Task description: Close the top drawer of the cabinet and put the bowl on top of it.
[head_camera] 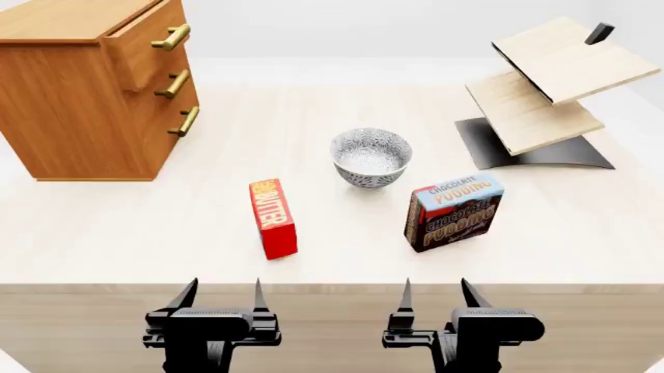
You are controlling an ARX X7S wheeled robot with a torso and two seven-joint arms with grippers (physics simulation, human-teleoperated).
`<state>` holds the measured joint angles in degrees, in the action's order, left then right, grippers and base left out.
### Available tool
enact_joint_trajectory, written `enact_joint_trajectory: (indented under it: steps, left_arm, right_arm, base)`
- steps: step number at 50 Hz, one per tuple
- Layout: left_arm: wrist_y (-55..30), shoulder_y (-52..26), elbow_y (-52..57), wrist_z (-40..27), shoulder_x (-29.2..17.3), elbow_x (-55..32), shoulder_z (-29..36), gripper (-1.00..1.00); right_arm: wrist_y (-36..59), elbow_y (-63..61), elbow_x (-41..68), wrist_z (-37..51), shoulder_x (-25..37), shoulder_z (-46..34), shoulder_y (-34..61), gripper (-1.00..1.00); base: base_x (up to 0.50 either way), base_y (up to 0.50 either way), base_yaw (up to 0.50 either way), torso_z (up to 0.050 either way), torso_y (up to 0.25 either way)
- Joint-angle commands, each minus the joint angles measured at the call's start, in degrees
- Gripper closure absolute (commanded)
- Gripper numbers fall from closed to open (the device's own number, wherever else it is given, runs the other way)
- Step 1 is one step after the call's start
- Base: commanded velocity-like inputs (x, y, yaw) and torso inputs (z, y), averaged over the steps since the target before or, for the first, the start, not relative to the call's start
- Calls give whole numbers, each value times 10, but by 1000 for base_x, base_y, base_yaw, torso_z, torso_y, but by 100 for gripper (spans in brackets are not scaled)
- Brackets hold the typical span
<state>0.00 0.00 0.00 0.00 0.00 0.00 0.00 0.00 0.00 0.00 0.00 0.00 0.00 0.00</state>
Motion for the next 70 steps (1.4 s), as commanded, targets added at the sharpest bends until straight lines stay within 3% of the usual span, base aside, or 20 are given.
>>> enact_joint_trajectory:
  steps: [1, 15, 21, 23, 25, 26, 28, 30, 31, 34, 35, 36, 38, 40, 43, 51, 70]
  left_arm:
    - [-3, -3, 3, -10, -8, -11, 12, -100]
    - [-3, -2, 15, -39, -30, -26, 42, -100]
    - [28, -6, 50, -57, -34, -24, 43, -100]
    - [40, -2, 102, -64, -42, -13, 43, -100]
    - [-132, -1, 274, -74, -66, -19, 16, -100]
    - [-179, -5, 360, -77, -72, -22, 4, -100]
    - [-209, -14, 494, -77, -81, -37, -16, -100]
    - [-233, -25, 542, -80, -89, -44, -35, -100]
    - [-239, -30, 564, -79, -93, -57, -49, -100]
    - [-242, -39, 600, -100, -108, -66, -83, -100]
    - [-234, -37, 600, -120, -123, -89, -87, -100]
    - [-208, -26, 600, -178, -180, -123, -84, -100]
    - [-167, -13, 600, -328, -320, -195, -36, -100]
    - [-109, -11, 600, -456, -443, -232, 22, -100]
    - [-71, -28, 599, -546, -528, -241, 84, -100]
    - [-42, -16, 583, -557, -532, -212, 109, -100]
    - [12, 20, 541, -544, -515, -156, 136, -100]
  right_arm:
    - [6, -10, 12, 9, 9, -11, -2, -100]
    - [31, -56, 29, 39, 32, -36, -6, -100]
    - [109, -184, 49, 50, 44, -28, -2, -100]
    - [158, -278, 72, 54, 52, -13, 7, -100]
    - [219, -390, 94, 69, 64, 13, 26, -100]
    - [256, -445, 124, 72, 70, 35, 37, -100]
    - [306, -518, 160, 85, 78, 69, 57, -100]
    - [360, -579, 201, 99, 89, 105, 80, -100]
    - [369, -599, 247, 122, 111, 123, 89, -100]
    - [231, -600, 399, 360, 339, 54, 83, -100]
    - [195, -600, 420, 405, 383, 32, 84, -100]
    - [140, -600, 440, 457, 449, 0, 88, -100]
    - [86, -600, 447, 513, 512, -45, 96, -100]
    - [59, -595, 449, 512, 520, -40, 84, -100]
    - [42, -599, 453, 532, 545, -52, 91, -100]
    - [22, -584, 444, 519, 541, -67, 86, -100]
    - [7, -562, 426, 499, 538, -96, 86, -100]
  base:
    - [0, 0, 0, 0, 0]
    - [0, 0, 0, 0, 0]
    - [0, 0, 0, 0, 0]
    - [0, 0, 0, 0, 0]
    - [0, 0, 0, 0, 0]
    - [0, 0, 0, 0, 0]
    - [0, 0, 0, 0, 0]
    - [0, 0, 0, 0, 0]
    - [0, 0, 0, 0, 0]
    - [0, 0, 0, 0, 0]
    - [0, 0, 0, 0, 0]
    - [0, 0, 0, 0, 0]
    - [0, 0, 0, 0, 0]
    - [0, 0, 0, 0, 0]
    - [0, 0, 0, 0, 0]
    - [0, 43, 0, 0, 0]
    - [0, 500, 0, 0, 0]
